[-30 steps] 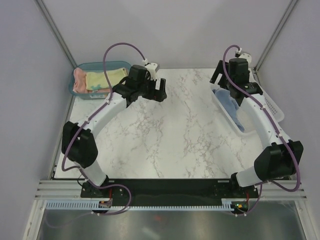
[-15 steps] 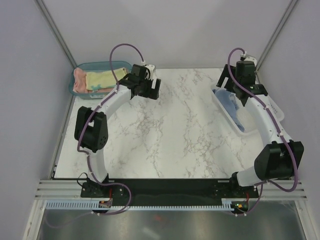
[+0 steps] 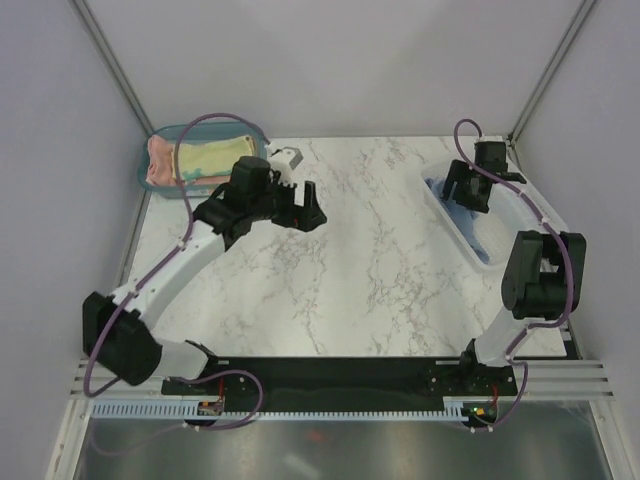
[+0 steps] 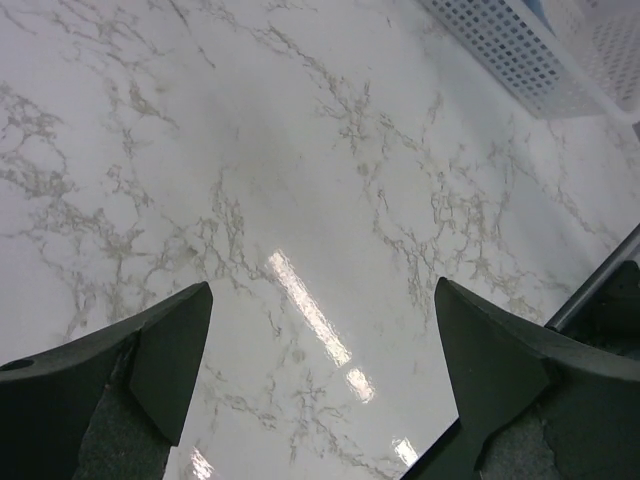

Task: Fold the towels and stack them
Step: Grab crumpled towel, then move the towel to the center of the board

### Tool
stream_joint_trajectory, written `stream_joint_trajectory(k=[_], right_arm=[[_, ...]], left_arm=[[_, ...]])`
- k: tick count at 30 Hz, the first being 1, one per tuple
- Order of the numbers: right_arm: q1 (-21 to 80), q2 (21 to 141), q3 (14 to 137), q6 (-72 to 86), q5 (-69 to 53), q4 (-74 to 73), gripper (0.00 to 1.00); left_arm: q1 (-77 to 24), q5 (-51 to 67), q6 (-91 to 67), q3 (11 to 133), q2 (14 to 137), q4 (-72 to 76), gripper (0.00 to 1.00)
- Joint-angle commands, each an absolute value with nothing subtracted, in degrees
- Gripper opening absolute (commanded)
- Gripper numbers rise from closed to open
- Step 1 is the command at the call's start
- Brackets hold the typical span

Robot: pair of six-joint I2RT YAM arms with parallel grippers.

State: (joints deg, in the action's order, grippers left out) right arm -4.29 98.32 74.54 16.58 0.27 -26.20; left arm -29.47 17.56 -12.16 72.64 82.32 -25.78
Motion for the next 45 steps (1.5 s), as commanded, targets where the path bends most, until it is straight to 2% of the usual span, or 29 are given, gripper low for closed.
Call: stream_joint_trajectory(k=[1, 2, 3, 5, 7, 8, 11, 14, 17, 20, 22, 23, 25, 27, 30, 34, 35, 37, 38, 39, 42, 45], right_arm=[[-5.27, 101.15, 75.06, 13.28, -3.86, -23.73, 0.79], [-6.06, 101.60, 76.36, 12.84, -4.30, -24.60, 0.70], [-6.33, 100.64, 76.90, 12.31, -4.22, -26.00, 0.48], [-6.77, 96.79, 77.43, 11.87, -3.08, -25.75, 0.22], [-6.94, 94.93, 78.57, 10.90, -2.73, -25.49, 0.02], [-6.94, 93.53, 80.31, 10.72, -1.77, -26.01, 0.00], [-6.94, 88.01, 83.22, 11.33, -1.75, -29.44, 0.00], [-7.03, 79.50, 85.15, 13.53, -2.11, -30.06, 0.00], [-6.94, 71.49, 88.58, 18.43, -7.97, -29.36, 0.00], [-6.94, 64.11, 89.04, 24.93, -21.50, -22.44, 0.00], [-6.94, 59.36, 85.98, 40.69, -31.48, -12.08, 0.00], [-6.94, 58.11, 84.57, 40.78, -34.51, -7.78, 0.00], [-6.94, 56.26, 81.49, 53.84, -40.66, 4.44, 0.00], [-6.94, 54.50, 78.23, 59.82, -42.18, 9.12, 0.00], [-4.84, 53.61, 74.19, 59.33, -42.54, 8.88, 0.00], [-0.36, 54.75, 64.80, 57.14, -39.83, 6.94, 0.00], [5.65, 56.15, 59.38, 54.61, -38.42, 7.12, 0.00], [14.02, 60.62, 59.32, 41.30, -25.89, -6.96, 0.00], [23.37, 65.52, 58.80, 39.13, -18.44, -10.86, 0.00], [27.12, 67.57, 57.84, 38.59, -10.19, -12.73, 0.00], [32.69, 71.63, 52.22, 43.84, -0.39, -10.48, 0.00], [35.59, 75.74, 48.16, 45.88, 1.32, -3.87, 0.04]], left_arm=[[-27.60, 11.71, -22.73, 62.54, 72.97, -14.81, 1.00], [-27.16, 11.25, -24.85, 61.45, 69.99, -13.98, 1.00], [-26.81, 14.99, -23.74, 61.09, 69.44, -13.54, 1.00], [-26.63, 21.58, -19.54, 62.05, 69.69, -14.50, 1.00], [-26.63, 25.99, -17.76, 62.93, 70.31, -15.82, 1.00], [-26.63, 27.76, -17.23, 62.93, 70.31, -15.47, 1.00], [-26.63, 30.93, -17.40, 61.00, 67.16, -12.05, 1.00], [-26.63, 28.66, -16.70, 59.33, 61.89, -11.08, 1.00], [-26.63, 25.32, -17.22, 58.27, 58.72, -11.07, 1.00], [-26.63, 21.89, -19.68, 58.80, 57.31, -13.62, 0.99], [-26.63, 18.73, -21.96, 60.11, 56.08, -17.04, 0.99], [-26.63, 18.72, -22.06, 60.64, 55.47, -18.01, 0.99], [-26.63, 19.16, -22.24, 60.82, 53.54, -19.33, 0.99], [-26.63, 18.90, -22.06, 60.21, 50.21, -19.69, 0.99], [-26.63, 16.71, -22.32, 58.63, 46.86, -19.77, 0.99], [-26.63, 16.43, -25.48, 57.83, 47.89, -22.41, 0.97], [-26.63, 16.35, -26.01, 57.57, 48.42, -24.07, 0.96], [-26.63, 13.81, -27.50, 56.69, 49.91, -26.09, 0.96], [-26.63, 11.28, -27.86, 56.25, 50.18, -27.50, 0.96], [-26.63, 10.29, -28.30, 55.03, 50.53, -27.77, 0.96], [-26.63, 8.61, -29.79, 51.96, 50.89, -27.86, 0.96], [-26.63, 11.42, -28.83, 49.84, 52.46, -27.42, 0.96]])
